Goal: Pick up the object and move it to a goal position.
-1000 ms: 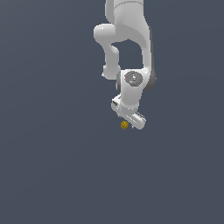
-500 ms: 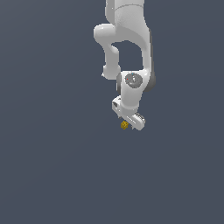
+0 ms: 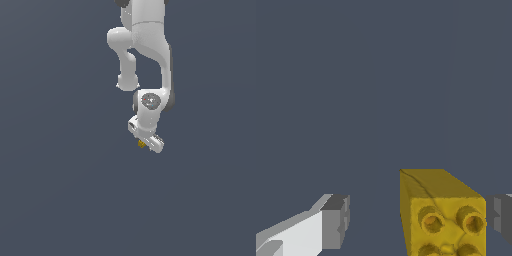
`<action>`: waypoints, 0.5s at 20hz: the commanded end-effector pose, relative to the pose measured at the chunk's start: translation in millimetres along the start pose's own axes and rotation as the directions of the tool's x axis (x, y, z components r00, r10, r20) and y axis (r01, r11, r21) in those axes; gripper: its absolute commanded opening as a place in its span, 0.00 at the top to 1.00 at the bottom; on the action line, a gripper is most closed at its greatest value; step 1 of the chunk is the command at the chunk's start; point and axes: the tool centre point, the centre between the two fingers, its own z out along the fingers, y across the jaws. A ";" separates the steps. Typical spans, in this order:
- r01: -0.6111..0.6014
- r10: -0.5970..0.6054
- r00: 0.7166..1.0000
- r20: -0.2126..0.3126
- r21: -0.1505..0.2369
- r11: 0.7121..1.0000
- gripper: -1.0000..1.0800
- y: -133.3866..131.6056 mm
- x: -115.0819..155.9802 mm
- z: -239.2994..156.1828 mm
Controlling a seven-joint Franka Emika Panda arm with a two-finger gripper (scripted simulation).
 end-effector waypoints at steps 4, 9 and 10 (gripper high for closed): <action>0.000 0.000 1.000 -0.001 0.001 1.000 1.00 -0.8 0.4 4.0; 0.000 0.000 1.000 -0.001 0.001 1.000 1.00 -0.8 0.4 4.0; 0.000 0.000 1.000 -0.001 0.001 1.000 1.00 -0.8 0.4 4.0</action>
